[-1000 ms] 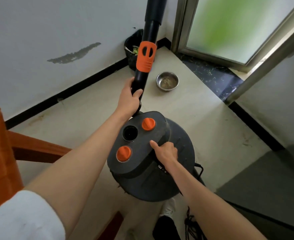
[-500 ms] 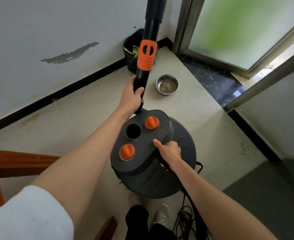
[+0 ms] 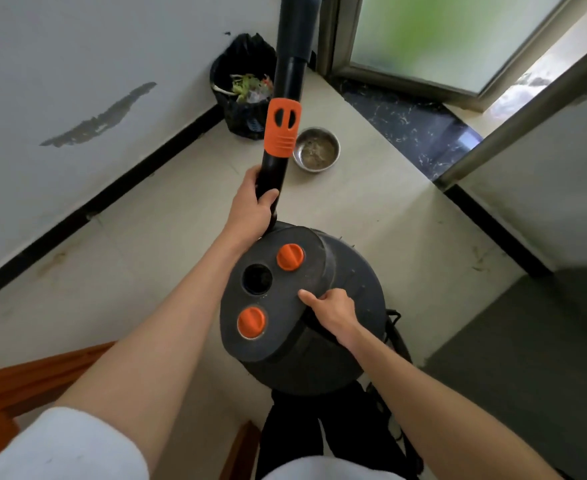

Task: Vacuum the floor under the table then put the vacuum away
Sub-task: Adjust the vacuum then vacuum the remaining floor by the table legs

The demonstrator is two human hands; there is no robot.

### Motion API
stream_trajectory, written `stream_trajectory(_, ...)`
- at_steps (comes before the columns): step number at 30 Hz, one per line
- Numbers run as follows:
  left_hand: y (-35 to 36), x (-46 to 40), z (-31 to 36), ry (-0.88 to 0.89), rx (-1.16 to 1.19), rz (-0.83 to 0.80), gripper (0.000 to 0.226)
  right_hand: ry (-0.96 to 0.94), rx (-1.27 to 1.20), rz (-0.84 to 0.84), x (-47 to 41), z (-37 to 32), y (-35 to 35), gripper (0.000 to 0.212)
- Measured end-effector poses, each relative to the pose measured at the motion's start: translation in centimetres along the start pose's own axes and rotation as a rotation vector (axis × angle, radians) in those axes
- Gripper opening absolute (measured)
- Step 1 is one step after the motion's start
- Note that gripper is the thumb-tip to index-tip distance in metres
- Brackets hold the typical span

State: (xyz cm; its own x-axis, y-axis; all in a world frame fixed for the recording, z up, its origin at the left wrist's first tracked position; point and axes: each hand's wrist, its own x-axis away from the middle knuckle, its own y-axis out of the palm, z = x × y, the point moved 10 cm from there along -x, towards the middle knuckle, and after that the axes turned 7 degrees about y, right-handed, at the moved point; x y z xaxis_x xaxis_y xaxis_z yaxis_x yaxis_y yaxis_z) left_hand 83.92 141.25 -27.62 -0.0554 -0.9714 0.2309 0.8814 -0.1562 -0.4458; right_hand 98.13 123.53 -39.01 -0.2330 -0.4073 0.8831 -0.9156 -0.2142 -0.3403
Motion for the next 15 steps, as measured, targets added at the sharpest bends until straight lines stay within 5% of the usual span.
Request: stream_trajectory(15,5.0,-7.5,4.6,0.087,-0.017,-0.23,0.038,0.149,-0.16,0.115,-2.1,-1.2,-4.9,0.047)
